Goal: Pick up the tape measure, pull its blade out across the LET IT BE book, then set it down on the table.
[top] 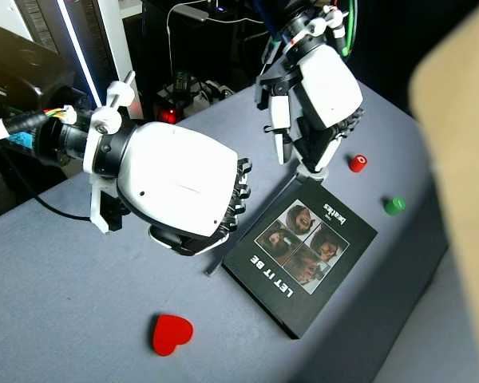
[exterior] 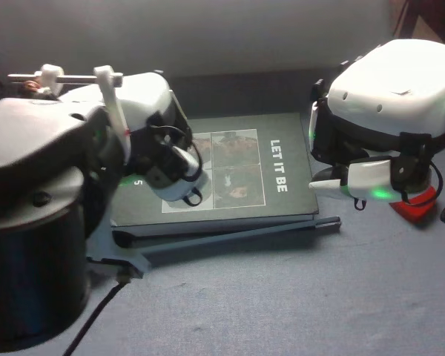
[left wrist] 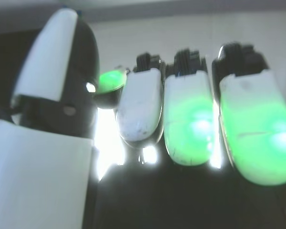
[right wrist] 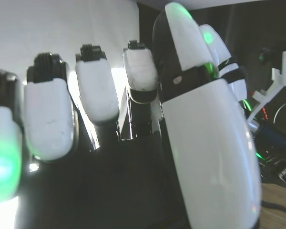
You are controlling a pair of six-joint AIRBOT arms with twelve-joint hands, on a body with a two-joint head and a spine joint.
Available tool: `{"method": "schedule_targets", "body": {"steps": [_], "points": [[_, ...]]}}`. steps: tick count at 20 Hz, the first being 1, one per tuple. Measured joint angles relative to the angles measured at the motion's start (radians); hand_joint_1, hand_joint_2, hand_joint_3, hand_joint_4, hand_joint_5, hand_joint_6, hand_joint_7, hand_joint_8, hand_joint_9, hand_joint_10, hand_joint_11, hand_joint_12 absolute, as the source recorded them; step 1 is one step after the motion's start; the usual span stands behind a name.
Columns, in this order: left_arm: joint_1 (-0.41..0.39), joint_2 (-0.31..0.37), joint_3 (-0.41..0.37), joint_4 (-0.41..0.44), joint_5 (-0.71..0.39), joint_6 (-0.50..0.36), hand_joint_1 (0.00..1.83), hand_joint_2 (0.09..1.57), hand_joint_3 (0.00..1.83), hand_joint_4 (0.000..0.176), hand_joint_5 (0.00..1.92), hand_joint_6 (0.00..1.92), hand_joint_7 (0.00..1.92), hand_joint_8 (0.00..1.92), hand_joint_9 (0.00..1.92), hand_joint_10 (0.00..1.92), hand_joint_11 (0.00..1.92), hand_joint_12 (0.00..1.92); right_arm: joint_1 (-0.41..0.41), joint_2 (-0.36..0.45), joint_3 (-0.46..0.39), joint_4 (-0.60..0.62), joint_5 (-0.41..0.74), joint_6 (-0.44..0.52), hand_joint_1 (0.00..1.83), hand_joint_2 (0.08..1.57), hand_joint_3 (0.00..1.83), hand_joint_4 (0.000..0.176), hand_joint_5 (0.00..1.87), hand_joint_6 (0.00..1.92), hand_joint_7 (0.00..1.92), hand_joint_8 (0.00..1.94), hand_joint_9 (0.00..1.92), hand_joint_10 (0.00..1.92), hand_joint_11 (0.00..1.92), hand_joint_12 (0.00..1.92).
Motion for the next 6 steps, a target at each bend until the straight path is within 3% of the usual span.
{"method": "schedule_targets", "body": {"steps": [3,6], "points": [[0.006,-0.012,-0.005,-0.011,-0.004,-0.002,0.95,1.25,0.01,0.176,1.43,1.92,1.49,1.92,1.61,1.92,1.66,1.92,0.0,0.0,0.0,-0.004,0.005,0.001,0.85,1.33,0.0,0.176,1.26,1.92,1.44,1.94,1.57,1.92,1.74,1.92],[0.003,-0.01,-0.007,-0.002,-0.005,-0.004,0.97,1.24,0.0,0.176,1.4,1.92,1.43,1.92,1.54,1.92,1.62,1.92,-0.015,-0.011,0.002,-0.191,0.065,0.142,0.87,1.33,0.0,0.176,1.27,1.92,1.44,1.94,1.57,1.92,1.74,1.92]]}}
